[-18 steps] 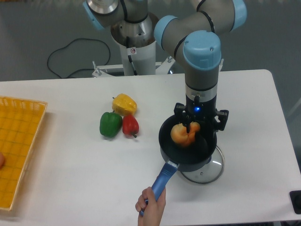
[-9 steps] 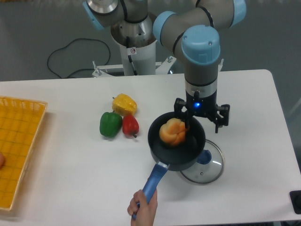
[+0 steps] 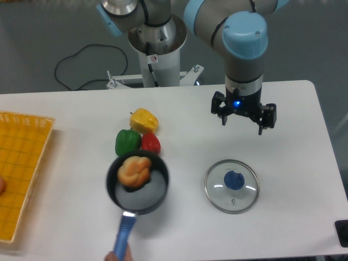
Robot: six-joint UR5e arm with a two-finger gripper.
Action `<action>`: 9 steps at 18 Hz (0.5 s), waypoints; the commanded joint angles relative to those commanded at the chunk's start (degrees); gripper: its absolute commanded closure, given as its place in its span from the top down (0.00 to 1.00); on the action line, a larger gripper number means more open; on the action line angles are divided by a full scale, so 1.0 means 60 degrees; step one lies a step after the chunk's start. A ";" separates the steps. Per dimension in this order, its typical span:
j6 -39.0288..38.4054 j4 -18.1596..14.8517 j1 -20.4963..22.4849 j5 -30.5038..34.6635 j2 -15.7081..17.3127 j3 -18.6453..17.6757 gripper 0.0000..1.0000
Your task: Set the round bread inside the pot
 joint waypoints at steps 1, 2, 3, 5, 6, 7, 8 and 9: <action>0.0761 -0.0147 0.0161 -0.0146 0.0058 0.0000 1.00; 0.1508 -0.0236 0.0337 -0.0292 0.0117 0.0000 1.00; 0.2211 -0.0352 0.0513 -0.0439 0.0132 0.0000 1.00; 0.3457 -0.0733 0.0836 -0.0455 0.0117 0.0000 1.00; 0.3986 -0.0807 0.0909 -0.0440 0.0103 -0.0015 1.00; 0.4223 -0.0793 0.0968 -0.0440 0.0030 -0.0029 1.00; 0.4312 -0.0735 0.0983 -0.0440 -0.0072 -0.0058 1.00; 0.4342 -0.0676 0.0983 -0.0411 -0.0262 -0.0088 1.00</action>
